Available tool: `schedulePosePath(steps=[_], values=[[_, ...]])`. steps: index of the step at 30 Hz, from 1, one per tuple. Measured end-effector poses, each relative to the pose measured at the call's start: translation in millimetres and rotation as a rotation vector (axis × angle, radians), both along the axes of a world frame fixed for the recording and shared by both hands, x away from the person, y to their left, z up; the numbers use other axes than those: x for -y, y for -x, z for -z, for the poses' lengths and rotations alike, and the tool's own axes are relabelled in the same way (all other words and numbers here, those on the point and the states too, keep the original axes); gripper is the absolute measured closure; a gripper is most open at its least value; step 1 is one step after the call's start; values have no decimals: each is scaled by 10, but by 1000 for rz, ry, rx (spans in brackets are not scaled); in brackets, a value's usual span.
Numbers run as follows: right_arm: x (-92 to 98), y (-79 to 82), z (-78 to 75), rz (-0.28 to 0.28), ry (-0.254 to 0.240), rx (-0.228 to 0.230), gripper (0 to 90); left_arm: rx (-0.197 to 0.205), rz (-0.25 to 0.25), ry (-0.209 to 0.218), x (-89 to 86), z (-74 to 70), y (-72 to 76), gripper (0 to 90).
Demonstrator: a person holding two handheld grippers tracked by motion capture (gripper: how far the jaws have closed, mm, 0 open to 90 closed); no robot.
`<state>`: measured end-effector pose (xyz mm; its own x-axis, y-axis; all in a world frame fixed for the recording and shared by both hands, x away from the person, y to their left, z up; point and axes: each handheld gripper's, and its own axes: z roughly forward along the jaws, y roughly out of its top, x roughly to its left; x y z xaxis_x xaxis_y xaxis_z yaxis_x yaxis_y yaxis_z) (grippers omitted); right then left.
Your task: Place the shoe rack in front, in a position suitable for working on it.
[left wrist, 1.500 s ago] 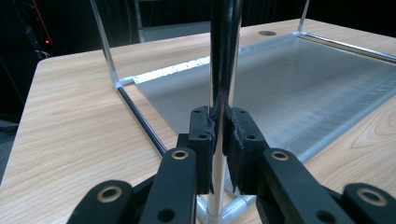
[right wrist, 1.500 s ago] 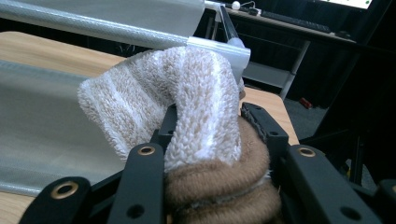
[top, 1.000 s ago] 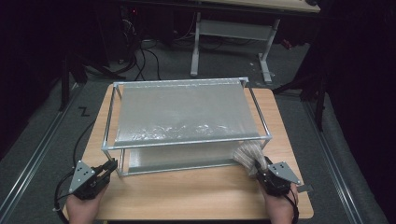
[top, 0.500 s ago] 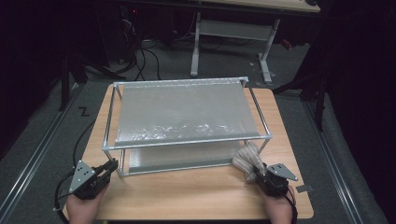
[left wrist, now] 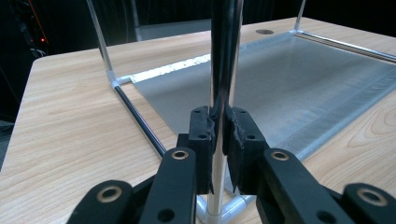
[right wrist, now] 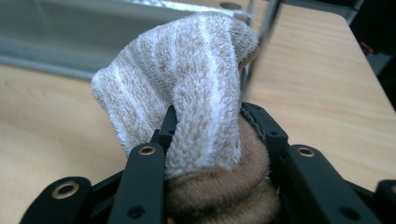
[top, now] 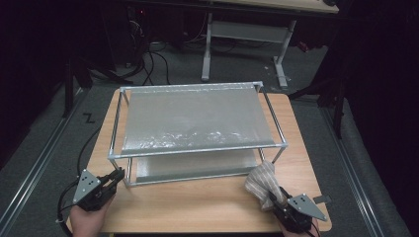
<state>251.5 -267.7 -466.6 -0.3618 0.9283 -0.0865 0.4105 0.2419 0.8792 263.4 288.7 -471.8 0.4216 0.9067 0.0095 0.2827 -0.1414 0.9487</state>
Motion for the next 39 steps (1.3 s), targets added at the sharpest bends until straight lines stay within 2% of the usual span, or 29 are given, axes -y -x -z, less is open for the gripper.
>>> schedulePosePath(steps=[2,4,8,12,16,20,25,30,34,37,39], values=[[91,74,19,29,6,-8,636,-1,1,-2,0,-2,-1,805],[227,140,17,88,19,-2,636,0,2,-2,-2,-1,-3,805],[446,150,-5,181,26,18,636,0,-6,0,-10,-1,-6,805],[542,9,-12,242,32,32,635,0,-14,0,-30,0,-3,805],[558,-177,-53,270,9,51,633,2,-21,-3,-52,2,-4,805],[501,-331,-142,274,36,94,632,1,-30,-1,-70,2,-6,805],[457,-545,-231,274,23,120,631,2,-33,1,-76,3,-14,805],[360,-698,-387,256,-6,162,631,3,-35,5,-85,7,-24,805],[261,-692,-516,216,-31,196,631,4,-37,7,-83,9,-28,805],[179,-596,-601,177,-40,227,632,4,-36,5,-84,8,-32,806],[128,-544,-624,152,-37,231,634,4,-37,4,-83,8,-33,806]])
